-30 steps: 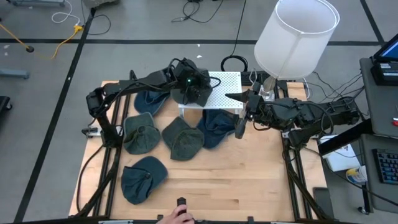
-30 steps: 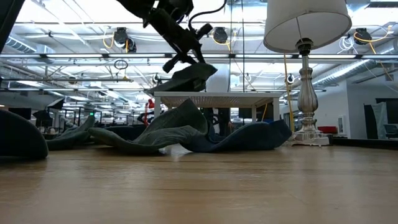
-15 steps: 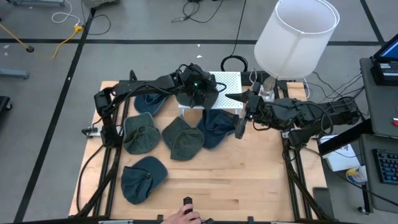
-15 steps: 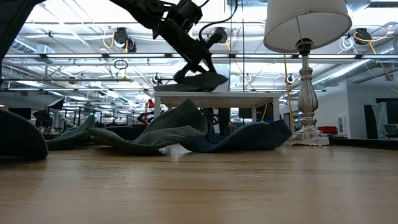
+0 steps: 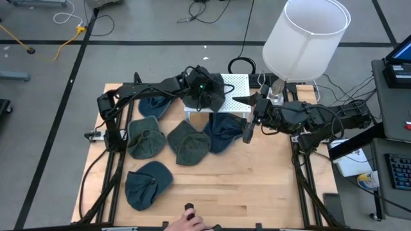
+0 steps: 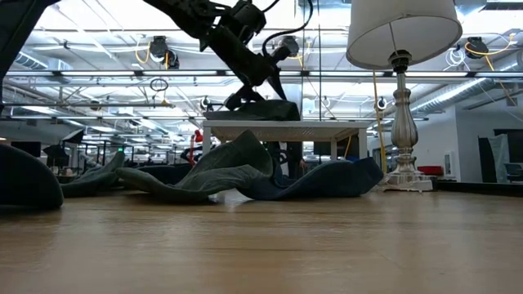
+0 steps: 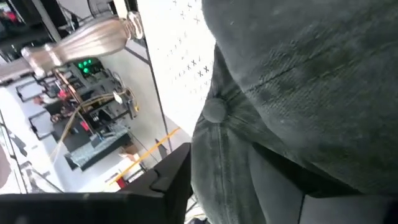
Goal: Pick & Place hat
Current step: Stack the right gray cap on top of the gray cap on the shelf
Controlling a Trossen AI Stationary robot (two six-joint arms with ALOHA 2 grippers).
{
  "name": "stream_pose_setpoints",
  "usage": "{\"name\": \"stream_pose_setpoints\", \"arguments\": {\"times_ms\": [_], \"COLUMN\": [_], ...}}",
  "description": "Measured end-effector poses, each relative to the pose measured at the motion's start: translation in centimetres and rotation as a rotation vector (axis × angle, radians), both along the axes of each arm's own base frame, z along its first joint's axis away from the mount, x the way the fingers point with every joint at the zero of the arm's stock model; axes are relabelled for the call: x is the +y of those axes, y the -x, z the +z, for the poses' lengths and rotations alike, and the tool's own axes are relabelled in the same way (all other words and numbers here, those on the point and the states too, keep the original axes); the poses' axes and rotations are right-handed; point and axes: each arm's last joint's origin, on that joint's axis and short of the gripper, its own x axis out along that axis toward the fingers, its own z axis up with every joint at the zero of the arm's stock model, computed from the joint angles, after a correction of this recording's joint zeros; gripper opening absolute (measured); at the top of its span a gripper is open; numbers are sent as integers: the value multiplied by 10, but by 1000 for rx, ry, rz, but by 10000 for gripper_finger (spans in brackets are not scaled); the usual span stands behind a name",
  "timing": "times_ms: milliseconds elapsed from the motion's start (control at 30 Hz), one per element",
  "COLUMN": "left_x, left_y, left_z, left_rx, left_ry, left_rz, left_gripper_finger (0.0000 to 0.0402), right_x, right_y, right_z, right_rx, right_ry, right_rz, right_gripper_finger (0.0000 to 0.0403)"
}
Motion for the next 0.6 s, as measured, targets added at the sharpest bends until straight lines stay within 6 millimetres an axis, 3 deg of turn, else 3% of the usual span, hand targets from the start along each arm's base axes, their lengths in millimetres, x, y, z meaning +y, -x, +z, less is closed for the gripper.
{"name": "stream_pose_setpoints", "arguments": {"times_ms": [333,600], "left_x": [-7,-21], "left_y": [18,52], "left_z": [45,99], "left_rx": [-190,-562], "left_ry": [34,329], "left_rz": [114,365], "left_gripper_finger": [176,177], "right_x": [0,0], "right_y": [0,0], "right_z": [0,0], "right_rx": [11,10], "right_ry": [18,18], "right_rz": [2,2], "right_gripper_finger": [254,254]}}
